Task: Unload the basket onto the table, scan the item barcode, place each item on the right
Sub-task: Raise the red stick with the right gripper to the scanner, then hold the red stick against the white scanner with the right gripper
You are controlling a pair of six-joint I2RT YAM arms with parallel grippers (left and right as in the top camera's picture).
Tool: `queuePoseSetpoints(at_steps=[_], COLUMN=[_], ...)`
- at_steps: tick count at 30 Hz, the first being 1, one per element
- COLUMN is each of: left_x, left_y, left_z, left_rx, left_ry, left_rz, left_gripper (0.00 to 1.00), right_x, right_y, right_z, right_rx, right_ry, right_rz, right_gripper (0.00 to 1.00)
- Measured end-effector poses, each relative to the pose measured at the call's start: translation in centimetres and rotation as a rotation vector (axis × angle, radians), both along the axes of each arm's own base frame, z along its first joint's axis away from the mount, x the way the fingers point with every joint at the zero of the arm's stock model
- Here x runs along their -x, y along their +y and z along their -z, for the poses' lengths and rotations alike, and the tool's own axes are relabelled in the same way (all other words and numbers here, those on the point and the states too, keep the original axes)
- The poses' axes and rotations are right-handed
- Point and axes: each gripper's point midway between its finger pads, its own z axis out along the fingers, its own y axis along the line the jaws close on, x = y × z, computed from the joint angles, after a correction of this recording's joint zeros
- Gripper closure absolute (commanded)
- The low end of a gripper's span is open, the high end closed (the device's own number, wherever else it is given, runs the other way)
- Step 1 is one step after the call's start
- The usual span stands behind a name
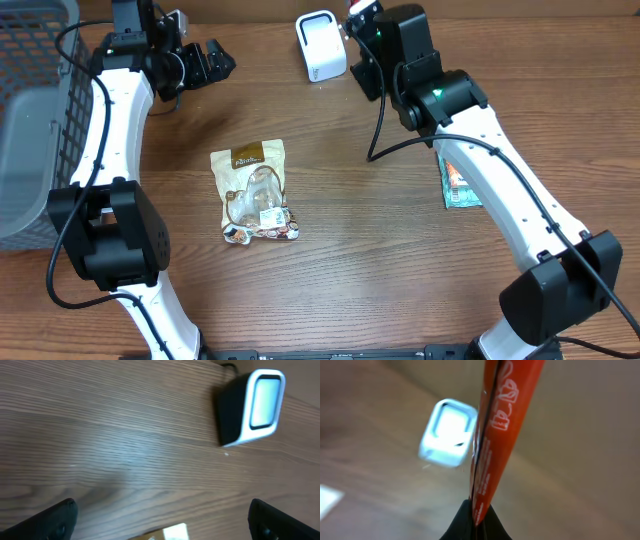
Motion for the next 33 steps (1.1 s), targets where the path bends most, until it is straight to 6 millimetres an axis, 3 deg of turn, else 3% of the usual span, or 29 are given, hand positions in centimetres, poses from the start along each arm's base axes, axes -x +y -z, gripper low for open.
queuePoseSetpoints(at_steps=[6,10,13,24,33], left_x=[-0.1,-0.1,-0.1,-0.1,-0.1], left_y=[0.6,0.7,0.8,0.9,0.9], left_z=[0.2,0.2,0.2,0.3,0.3], left_rx=[-0.030,-0.038,-0.041,-0.045,-0.046], left_ry=[0.003,0.004,0.003,0.005,0.005], left_rz=[-0.020,-0.024,-0.026,-0.029,-0.029], left_gripper=[0.00,0.00,0.00,0.00,0.00], right_x=[-2.6,-4.8,-7.0,-11.7,-12.4], right_y=[-1.3,-1.8,-2.0,-2.1,-2.7], right_z=[-0.7,1.5,4.6,12.8,16.7], right_rx=[0.216,0.372,0.486,0.755,0.899], right_ry=[-0.132,-0.160,-0.169,-0.235,-0.218], right_rz=[0.007,0.012,0.028,0.045,0.035], right_gripper=[0.96,0.96,0.96,0.96,0.96])
